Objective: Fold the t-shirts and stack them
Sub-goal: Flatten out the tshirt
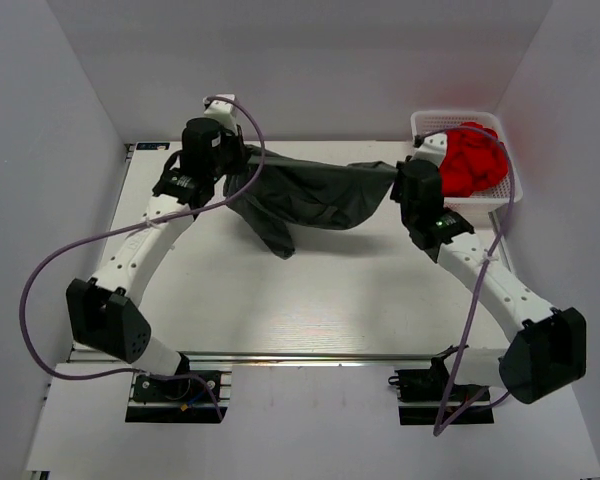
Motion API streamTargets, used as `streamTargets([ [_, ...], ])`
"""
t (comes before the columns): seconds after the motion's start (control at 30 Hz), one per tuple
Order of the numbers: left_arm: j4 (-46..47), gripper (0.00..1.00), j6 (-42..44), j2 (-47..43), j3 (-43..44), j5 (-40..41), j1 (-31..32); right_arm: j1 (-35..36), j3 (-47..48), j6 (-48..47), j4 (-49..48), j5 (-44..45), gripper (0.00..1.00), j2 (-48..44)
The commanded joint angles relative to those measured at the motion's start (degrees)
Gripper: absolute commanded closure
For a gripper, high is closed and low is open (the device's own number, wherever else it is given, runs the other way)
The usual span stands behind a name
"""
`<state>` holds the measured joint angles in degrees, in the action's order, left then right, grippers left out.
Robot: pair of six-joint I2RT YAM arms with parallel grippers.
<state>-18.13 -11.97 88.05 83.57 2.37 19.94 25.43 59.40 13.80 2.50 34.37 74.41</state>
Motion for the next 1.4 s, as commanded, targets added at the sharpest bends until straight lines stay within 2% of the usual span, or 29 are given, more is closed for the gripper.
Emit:
streamTargets([
  [0.0,1.2,1.00,4.2,-7.2,-0.3,4.7,-1.7,-2.5,4.8,-6.4,-2.0,6.5,1.00,-4.1],
  [0.27,4.2,0.99,7.4,-19.3,-1.6,1.8,-0.6,-2.3,16.1,-13.4,-4.2,-5.1,1.00,-11.2],
  [0.5,5.2,0.99,8.5,-32.5,-4.2,-2.5,-0.6,-2.3,16.7,-16.6,-2.9,-15.6,1.00,-20.9],
  [0.6,5.7,1.00,7.8,-33.3,-5.9,-3.1,-0.6,-2.1,14.0,-16.1,-2.8,-15.1,1.00,-22.7],
  [0.7,4.9,1.00,6.3,-28.7,-6.4,-3.1,-0.6,-2.3,9.0,-14.7,-5.0,-12.1,1.00,-21.2],
  [0.77,2.9,0.73,4.8,-21.3,-6.4,-3.1,-1.5,-2.5,7.4,-12.1,-5.8,-8.6,1.00,-17.9],
  [0.8,2.0,0.49,4.2,-18.2,-6.4,-3.7,-1.5,-2.7,6.4,-11.6,-5.8,-5.7,1.00,-14.9],
  [0.83,-1.7,0.01,3.0,-15.0,-4.7,-1.5,-1.5,-3.0,6.3,-10.9,-5.0,-2.3,1.00,-13.3],
  [0.87,-4.0,0.00,2.2,-8.7,-3.4,0.2,-1.5,-3.4,6.6,-9.5,-4.4,-0.7,1.00,-9.2],
  [0.97,-9.5,0.00,-0.1,-0.8,-1.3,3.8,-2.0,-5.2,7.4,-6.2,-0.5,0.3,1.00,1.6],
  [1.17,-8.2,0.00,-2.4,-3.1,-9.2,4.5,-2.5,-8.4,9.8,-3.2,5.6,-5.7,1.00,11.0],
  [1.33,-6.4,0.00,-3.1,-5.6,-17.9,0.0,-1.9,-9.5,9.6,-3.3,8.7,-8.8,1.00,14.9],
  [1.37,-6.4,0.00,-3.1,-5.6,-18.7,-0.6,-1.9,-9.5,9.4,-3.3,9.1,-9.0,0.94,15.4],
])
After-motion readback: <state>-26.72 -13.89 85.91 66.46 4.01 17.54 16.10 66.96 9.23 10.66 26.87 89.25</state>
